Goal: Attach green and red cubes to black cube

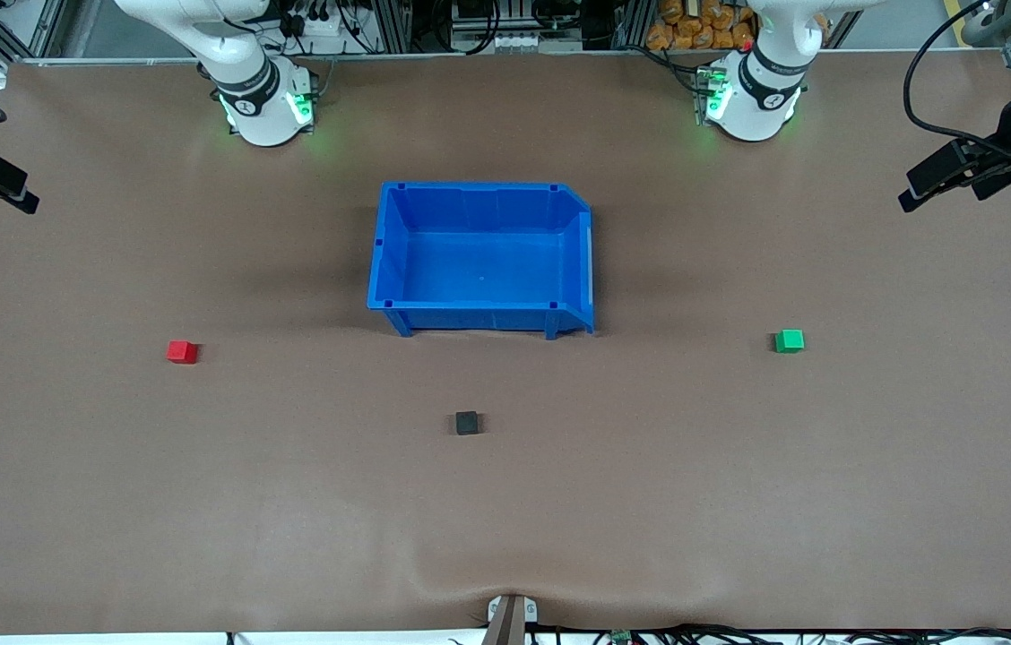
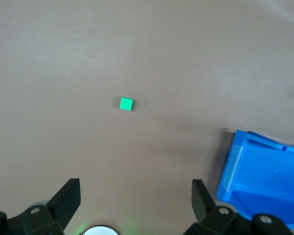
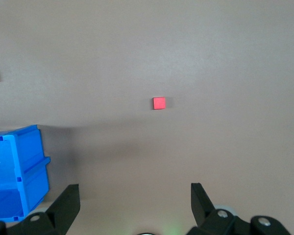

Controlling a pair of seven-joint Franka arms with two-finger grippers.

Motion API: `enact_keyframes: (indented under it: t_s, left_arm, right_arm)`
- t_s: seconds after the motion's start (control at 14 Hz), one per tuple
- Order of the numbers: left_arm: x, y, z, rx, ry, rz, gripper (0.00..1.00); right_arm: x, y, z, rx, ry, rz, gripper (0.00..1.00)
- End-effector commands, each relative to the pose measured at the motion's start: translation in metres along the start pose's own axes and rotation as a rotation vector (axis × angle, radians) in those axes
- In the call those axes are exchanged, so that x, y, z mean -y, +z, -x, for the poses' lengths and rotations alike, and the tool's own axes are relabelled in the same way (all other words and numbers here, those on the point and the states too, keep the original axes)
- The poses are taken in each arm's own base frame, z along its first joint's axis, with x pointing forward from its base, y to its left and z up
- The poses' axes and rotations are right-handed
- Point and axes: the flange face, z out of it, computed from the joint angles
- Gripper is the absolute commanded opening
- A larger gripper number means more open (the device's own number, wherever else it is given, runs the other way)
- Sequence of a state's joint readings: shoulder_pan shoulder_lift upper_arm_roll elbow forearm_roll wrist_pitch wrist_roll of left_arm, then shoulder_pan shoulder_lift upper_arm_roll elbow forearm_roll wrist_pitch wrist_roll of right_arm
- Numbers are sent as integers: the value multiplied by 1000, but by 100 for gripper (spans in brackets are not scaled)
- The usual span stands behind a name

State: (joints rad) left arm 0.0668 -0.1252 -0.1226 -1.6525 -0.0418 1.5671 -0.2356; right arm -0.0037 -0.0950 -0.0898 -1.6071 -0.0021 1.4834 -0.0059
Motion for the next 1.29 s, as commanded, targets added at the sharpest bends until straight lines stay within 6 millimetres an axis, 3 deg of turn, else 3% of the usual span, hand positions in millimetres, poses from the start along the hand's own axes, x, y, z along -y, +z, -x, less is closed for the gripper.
enact_keyframes:
  t_s: [0.0,1.21]
  left_arm:
    - [2,-3,1,3,-3,9,100]
    - [0,1,0,11,-17,6,100]
  right_arm:
    - [-1,-2,2,1,-1,7,100]
    - [6,-3,3,4,-14,5,100]
